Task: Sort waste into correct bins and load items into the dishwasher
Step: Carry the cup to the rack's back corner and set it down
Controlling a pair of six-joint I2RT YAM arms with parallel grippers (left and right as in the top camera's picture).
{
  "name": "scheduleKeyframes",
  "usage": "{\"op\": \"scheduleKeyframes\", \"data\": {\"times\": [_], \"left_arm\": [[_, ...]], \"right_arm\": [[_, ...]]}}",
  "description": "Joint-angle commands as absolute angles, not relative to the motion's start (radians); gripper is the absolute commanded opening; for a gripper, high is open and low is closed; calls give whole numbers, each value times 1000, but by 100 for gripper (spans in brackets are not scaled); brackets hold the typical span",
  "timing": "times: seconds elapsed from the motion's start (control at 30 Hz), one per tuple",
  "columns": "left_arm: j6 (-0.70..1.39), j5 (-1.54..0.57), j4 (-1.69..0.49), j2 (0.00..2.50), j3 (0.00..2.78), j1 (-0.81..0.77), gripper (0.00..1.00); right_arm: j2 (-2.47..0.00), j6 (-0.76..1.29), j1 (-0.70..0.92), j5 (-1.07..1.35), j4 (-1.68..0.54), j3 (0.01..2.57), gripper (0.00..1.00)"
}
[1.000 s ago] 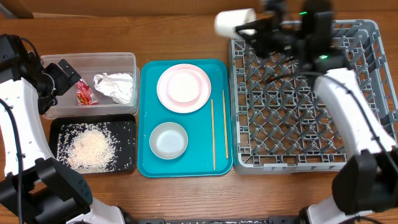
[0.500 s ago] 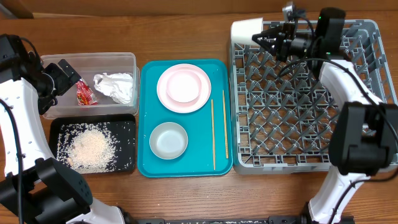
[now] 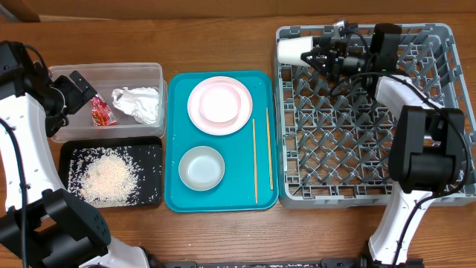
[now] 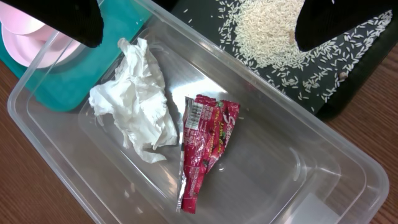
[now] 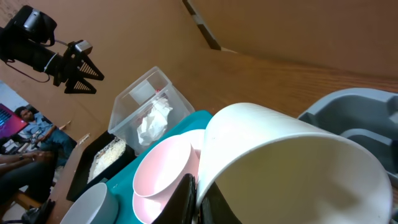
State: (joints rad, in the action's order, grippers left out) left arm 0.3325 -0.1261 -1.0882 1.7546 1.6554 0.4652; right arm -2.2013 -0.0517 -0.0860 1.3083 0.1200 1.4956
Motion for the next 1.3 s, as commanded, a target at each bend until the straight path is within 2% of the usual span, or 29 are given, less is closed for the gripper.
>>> {"op": "scheduleKeyframes", "data": {"times": [0.0,1.07,1.27], "left_arm": [[310,-120,-1088,1724,1654,463,100],[310,-120,-1088,1724,1654,463,100],[310,-120,-1088,1724,1654,463,100]], "right_arm": [[-2215,-53,-104,1318,118,1500,4],[-2224,-54,-143,1341,-26,1499,5],[-2224,-57,-178,1341,-43,1498,12]]}}
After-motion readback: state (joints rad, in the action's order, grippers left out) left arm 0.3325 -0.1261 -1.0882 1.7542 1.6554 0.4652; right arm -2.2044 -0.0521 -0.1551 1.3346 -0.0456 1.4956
